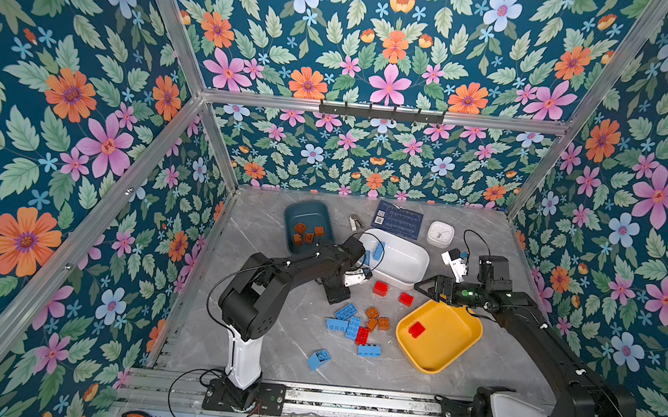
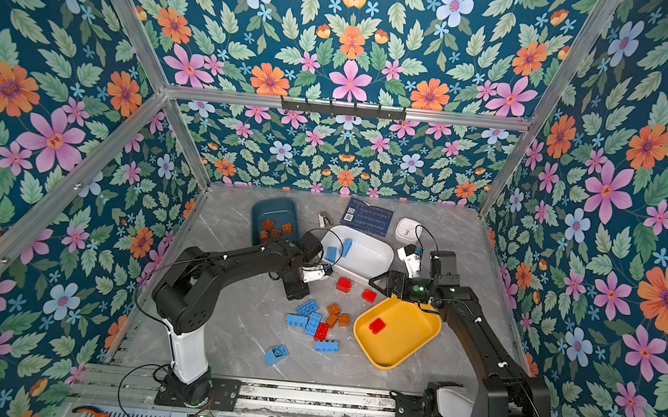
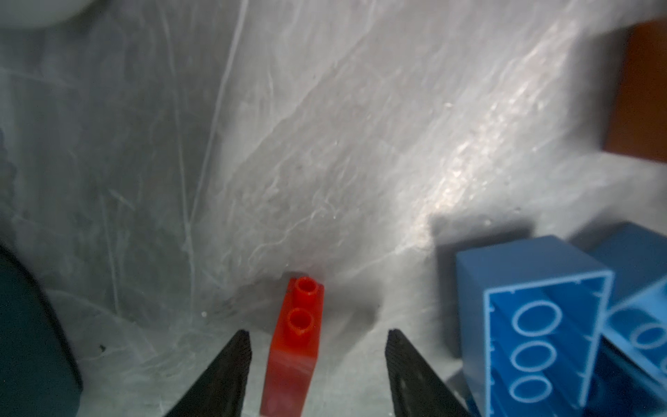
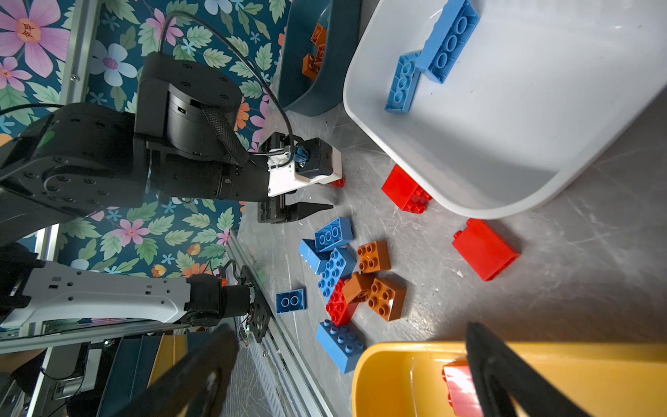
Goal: Sort the legos into containers by color
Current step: 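Lower the left gripper around the small red brick and grasp it, then carry the red brick over the yellow tray and release it with the left gripper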
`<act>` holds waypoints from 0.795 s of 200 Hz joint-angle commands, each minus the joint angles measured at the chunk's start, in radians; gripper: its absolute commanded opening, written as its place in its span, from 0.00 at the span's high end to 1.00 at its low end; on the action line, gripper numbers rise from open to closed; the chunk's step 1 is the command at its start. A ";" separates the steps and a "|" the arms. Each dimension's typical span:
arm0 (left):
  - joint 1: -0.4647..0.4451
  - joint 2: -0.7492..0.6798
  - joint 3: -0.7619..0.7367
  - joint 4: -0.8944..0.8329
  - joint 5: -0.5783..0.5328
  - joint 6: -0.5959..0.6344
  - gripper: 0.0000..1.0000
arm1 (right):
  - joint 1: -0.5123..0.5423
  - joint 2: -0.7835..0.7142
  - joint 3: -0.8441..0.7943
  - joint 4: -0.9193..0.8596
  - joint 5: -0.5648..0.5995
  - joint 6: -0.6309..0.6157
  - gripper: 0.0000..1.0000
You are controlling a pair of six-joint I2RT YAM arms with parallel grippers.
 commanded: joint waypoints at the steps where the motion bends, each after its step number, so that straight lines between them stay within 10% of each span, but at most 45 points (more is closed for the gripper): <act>1: 0.002 0.008 0.009 -0.009 -0.016 -0.020 0.46 | 0.000 0.003 0.002 0.018 -0.014 -0.004 0.01; 91: 0.007 -0.003 0.015 -0.014 -0.033 -0.056 0.92 | 0.001 -0.010 -0.011 0.017 -0.008 -0.005 0.01; 159: -0.016 -0.091 0.143 -0.032 0.179 -0.228 0.93 | -0.006 -0.051 0.028 -0.042 0.039 -0.019 0.01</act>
